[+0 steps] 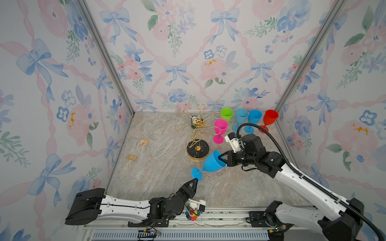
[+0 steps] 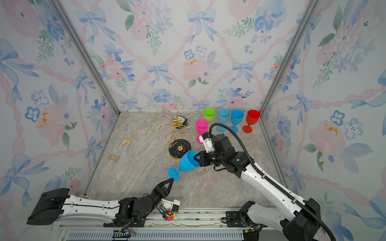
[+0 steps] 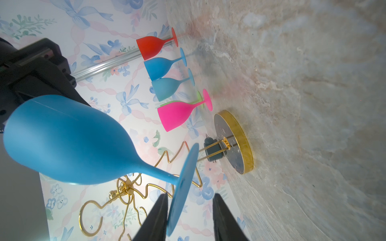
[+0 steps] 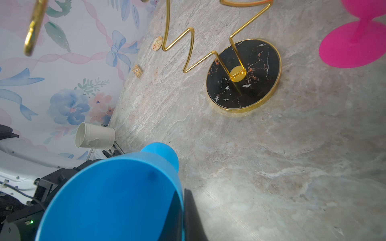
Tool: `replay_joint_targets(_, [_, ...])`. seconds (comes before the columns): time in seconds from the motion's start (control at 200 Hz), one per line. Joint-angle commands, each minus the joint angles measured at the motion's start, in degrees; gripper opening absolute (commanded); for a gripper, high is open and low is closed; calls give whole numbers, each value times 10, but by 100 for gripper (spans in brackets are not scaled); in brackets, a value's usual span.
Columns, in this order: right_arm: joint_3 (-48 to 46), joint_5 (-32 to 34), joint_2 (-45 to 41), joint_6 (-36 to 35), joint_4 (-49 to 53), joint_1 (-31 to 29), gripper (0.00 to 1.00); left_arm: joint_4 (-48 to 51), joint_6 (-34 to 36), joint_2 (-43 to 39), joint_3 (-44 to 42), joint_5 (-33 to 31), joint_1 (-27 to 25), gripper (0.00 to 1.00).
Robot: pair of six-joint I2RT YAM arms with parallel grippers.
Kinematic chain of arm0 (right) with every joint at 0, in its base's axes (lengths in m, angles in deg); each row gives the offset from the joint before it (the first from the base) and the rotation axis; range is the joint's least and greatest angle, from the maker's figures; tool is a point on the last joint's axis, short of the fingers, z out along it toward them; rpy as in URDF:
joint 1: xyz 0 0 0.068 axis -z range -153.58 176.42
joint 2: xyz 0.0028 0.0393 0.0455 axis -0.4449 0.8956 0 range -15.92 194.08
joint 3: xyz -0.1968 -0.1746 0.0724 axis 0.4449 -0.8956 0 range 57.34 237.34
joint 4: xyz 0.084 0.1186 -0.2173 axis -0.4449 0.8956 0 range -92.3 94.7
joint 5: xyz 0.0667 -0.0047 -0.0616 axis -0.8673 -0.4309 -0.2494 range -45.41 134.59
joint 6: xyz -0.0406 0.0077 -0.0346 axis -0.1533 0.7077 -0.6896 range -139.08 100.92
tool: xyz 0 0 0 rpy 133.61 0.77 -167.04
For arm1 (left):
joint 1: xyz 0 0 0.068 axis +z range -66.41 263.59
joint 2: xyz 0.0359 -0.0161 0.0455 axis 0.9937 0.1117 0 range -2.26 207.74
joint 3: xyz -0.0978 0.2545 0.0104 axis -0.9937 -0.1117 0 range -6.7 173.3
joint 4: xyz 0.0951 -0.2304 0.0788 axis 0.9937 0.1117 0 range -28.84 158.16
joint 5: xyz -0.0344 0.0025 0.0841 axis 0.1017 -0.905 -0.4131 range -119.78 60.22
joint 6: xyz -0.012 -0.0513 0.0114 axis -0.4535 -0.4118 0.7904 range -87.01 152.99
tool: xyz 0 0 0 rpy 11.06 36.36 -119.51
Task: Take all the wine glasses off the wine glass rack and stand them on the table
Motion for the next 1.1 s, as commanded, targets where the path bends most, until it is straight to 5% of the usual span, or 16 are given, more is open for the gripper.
replay_joint_targets(0.0, [0,43,-22,-19,24,-5,4,0,-18,3,6,-7,-1,45])
replay_joint_targets(0.39, [6,122,-60,-59,100,33,2,-1,-60,11,16,-16,-1,82])
replay_joint_targets(0.635, [12,195,-71,-78,153,58,0,1,-191,-14,54,-41,0,89])
replay_joint_targets(0.81, [22,264,-61,-86,188,60,0,29,-318,-14,97,-87,0,95])
replay_joint_targets(1.095, [44,350,-39,-98,214,65,0,253,-622,-24,252,-96,56,98])
